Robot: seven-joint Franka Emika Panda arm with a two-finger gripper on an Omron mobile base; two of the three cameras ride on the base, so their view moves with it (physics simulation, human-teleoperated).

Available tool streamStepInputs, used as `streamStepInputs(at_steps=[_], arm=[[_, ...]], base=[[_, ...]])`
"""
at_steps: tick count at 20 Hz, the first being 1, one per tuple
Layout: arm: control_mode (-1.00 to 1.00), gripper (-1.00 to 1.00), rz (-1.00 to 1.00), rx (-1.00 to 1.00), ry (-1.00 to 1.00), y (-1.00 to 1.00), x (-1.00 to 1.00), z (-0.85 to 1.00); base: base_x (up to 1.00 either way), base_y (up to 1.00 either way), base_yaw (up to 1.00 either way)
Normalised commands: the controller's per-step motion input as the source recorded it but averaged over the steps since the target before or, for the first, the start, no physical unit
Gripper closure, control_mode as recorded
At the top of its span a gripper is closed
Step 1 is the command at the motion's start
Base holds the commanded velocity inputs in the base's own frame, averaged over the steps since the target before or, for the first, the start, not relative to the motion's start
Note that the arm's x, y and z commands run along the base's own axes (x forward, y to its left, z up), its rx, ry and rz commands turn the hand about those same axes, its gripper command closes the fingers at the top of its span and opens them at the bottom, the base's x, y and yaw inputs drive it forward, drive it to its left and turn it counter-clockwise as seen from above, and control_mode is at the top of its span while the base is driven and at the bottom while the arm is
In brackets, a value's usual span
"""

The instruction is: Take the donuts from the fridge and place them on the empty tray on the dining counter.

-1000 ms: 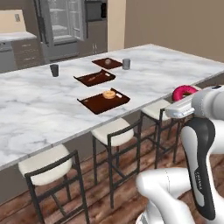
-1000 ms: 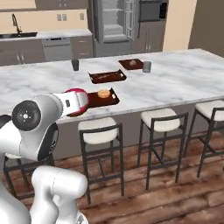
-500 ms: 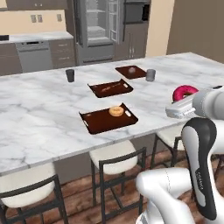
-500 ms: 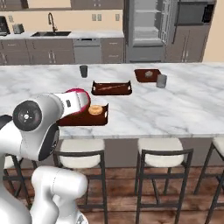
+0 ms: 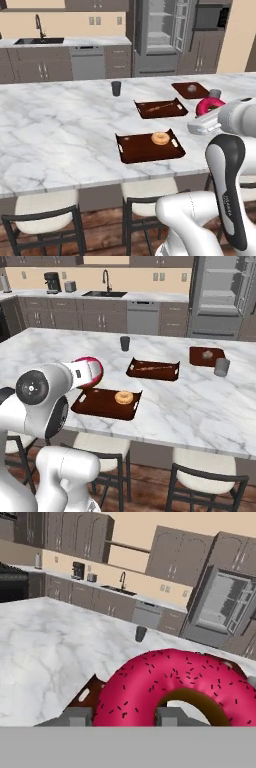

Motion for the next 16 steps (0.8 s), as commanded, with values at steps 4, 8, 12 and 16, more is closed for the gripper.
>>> streamStepInputs(at_steps=[4, 8, 12, 16], arm=[[1.00, 1.00, 0.00, 0.00, 0.00, 0.00, 0.00, 0.00], [-1.00, 1.00, 0.00, 0.00, 0.00, 0.00, 0.13, -0.04], [-1.00, 1.00, 0.03, 0.00, 0.24, 0.11, 0.76, -0.34], [-1.00, 1.00, 0.05, 0.00, 0.39, 0.29, 0.87, -0.43]], base=[[0.49, 0.00, 0.08], [0.28, 0.00, 0.00], [0.00, 0.00, 0.00], [0.00, 0.00, 0.00]])
